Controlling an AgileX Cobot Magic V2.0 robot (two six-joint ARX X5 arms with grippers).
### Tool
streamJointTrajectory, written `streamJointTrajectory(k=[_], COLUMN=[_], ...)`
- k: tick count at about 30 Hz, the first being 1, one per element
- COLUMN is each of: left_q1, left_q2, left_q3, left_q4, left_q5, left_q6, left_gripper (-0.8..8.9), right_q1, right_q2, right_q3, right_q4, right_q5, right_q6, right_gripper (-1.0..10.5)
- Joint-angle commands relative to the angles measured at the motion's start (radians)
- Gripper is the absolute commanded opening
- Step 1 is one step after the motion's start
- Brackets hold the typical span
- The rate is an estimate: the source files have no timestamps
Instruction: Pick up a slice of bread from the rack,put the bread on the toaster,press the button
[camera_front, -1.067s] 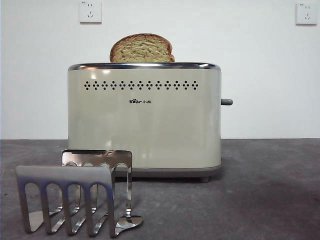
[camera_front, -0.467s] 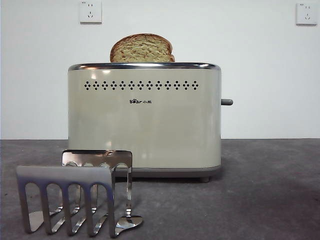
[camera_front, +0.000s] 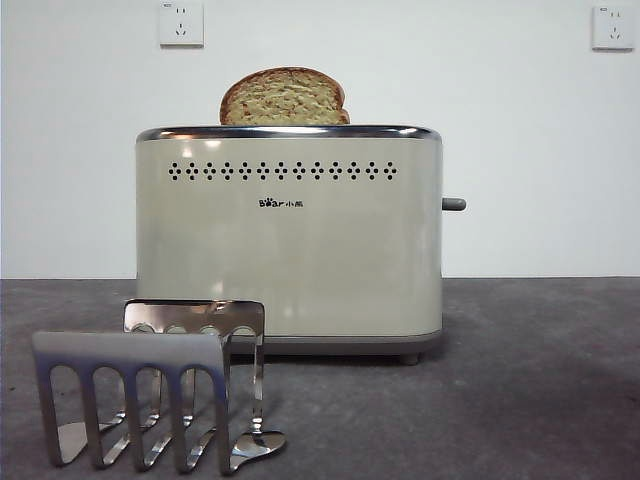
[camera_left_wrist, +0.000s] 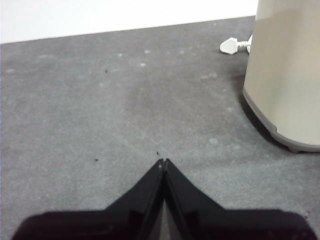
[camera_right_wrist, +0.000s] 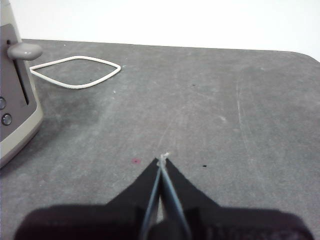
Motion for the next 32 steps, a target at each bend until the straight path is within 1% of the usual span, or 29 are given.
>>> streamJointTrajectory(k=[1, 7, 9, 11, 32], left_q1=[0.0, 0.0, 0.0, 0.0, 0.0], left_q2=[0.011, 0.042, 0.051, 0.06, 0.091], left_q3=[-0.01, -0.01, -0.01, -0.01, -0.01], left_q4=[0.005, 0.005, 0.005, 0.005, 0.008], left_q5=[0.005, 0.005, 0.005, 0.005, 0.005], left_q6=[-0.01, -0.01, -0.01, -0.01, -0.01], left_gripper=[-0.03, -0.03, -0.03, -0.03, -0.03], right_q1=[-0.001, -0.001, -0.001, -0.001, 0.0], right_q2=[-0.002, -0.002, -0.002, -0.002, -0.001], right_q3=[-0.008, -0.008, -0.008, -0.008, -0.008], right_q4=[-0.001, 0.001, 0.003, 0.003, 0.002], right_q5=[0.005, 0.004, 0.003, 0.004, 0.005], right_q6=[-0.008, 0.002, 0.034, 0.046, 0.046], right_gripper=[0.0, 0.0, 0.0, 0.0, 0.0])
